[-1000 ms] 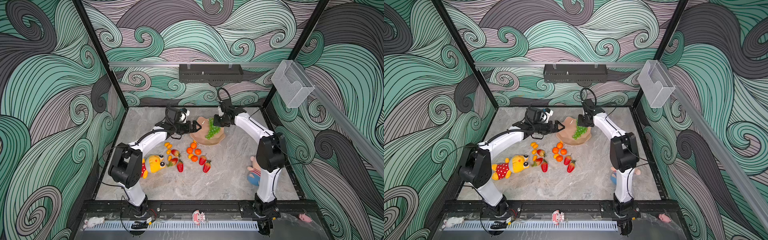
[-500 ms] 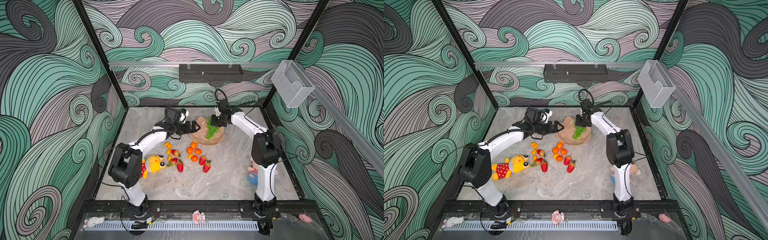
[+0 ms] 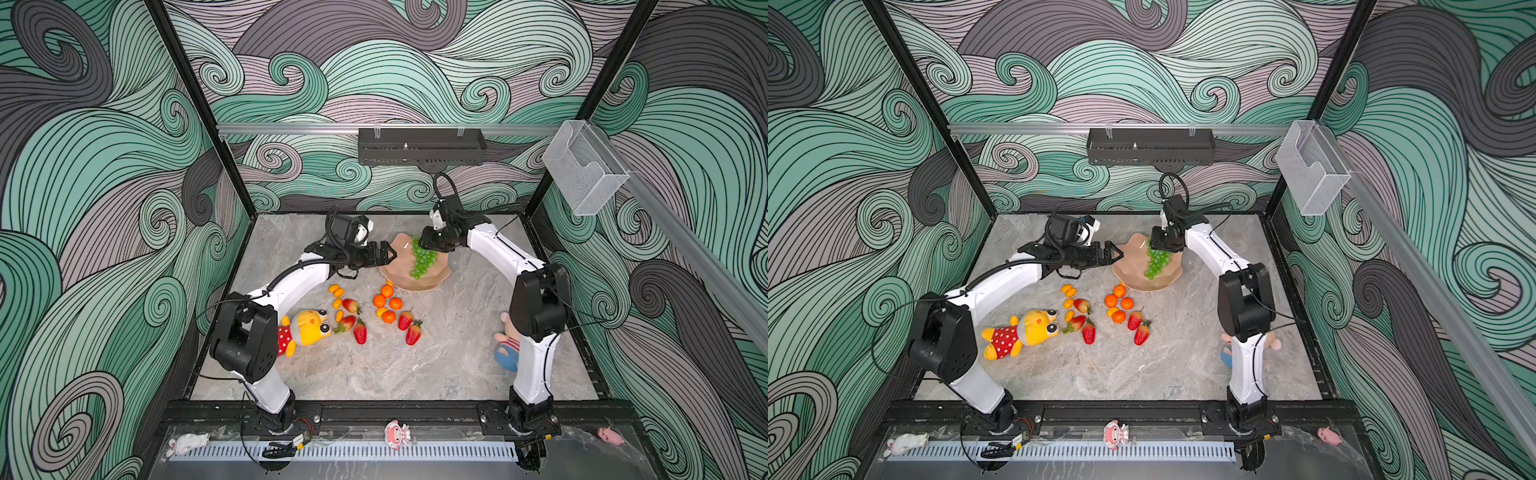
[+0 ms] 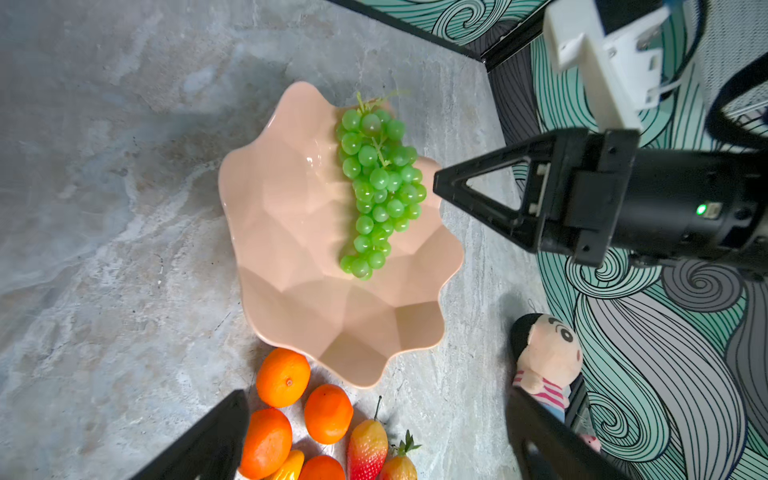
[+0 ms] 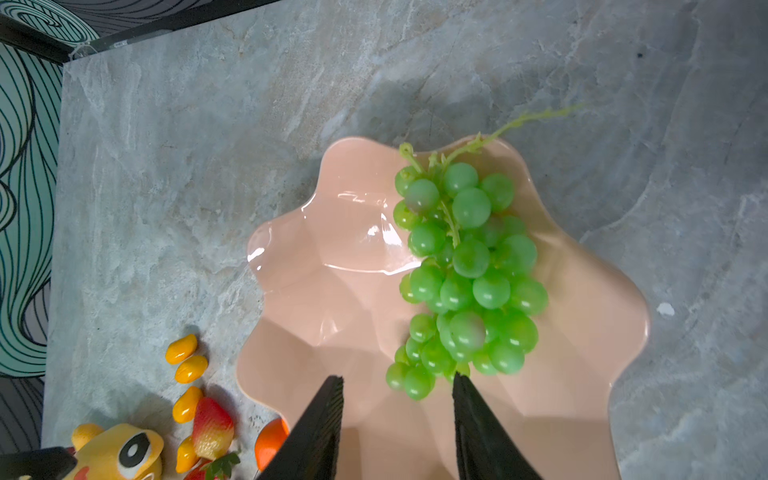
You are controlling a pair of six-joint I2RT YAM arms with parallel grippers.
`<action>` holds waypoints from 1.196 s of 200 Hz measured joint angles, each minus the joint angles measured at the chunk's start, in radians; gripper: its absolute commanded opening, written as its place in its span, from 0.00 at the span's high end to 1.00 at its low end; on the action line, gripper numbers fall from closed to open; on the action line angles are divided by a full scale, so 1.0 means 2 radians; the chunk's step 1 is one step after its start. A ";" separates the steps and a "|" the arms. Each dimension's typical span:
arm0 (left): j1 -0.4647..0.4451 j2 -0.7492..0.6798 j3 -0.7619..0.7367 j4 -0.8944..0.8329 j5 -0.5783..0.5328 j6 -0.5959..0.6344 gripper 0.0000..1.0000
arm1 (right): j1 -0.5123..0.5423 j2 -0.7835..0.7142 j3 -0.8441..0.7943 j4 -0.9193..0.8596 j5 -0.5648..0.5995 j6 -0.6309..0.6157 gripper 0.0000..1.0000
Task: Place and organize the fake fruits in the fruit bowl
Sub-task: 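Open the right gripper to release the grapes inside the pink bowl, then move the right gripper down to the red strawberry beside the oranges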
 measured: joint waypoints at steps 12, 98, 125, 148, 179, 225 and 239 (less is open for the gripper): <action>-0.001 -0.024 -0.004 0.000 -0.004 0.003 0.01 | 0.003 -0.030 -0.027 0.006 0.001 0.000 0.53; -0.047 -0.196 -0.145 -0.018 -0.043 -0.012 0.01 | 0.089 -0.227 -0.255 0.051 0.053 0.031 0.54; -0.078 -0.231 -0.187 -0.021 -0.053 -0.025 0.01 | 0.121 -0.268 -0.323 0.060 0.076 0.074 0.54; -0.103 -0.246 -0.215 -0.020 -0.059 -0.036 0.01 | 0.141 -0.291 -0.373 0.070 0.092 0.113 0.54; -0.133 -0.247 -0.234 -0.016 -0.063 -0.043 0.01 | 0.157 -0.295 -0.418 0.093 0.093 0.153 0.55; -0.176 -0.235 -0.241 0.003 -0.070 -0.050 0.02 | 0.164 -0.262 -0.432 0.139 0.070 0.178 0.55; -0.188 -0.227 -0.241 0.010 -0.074 -0.054 0.01 | 0.165 -0.244 -0.430 0.147 0.062 0.178 0.55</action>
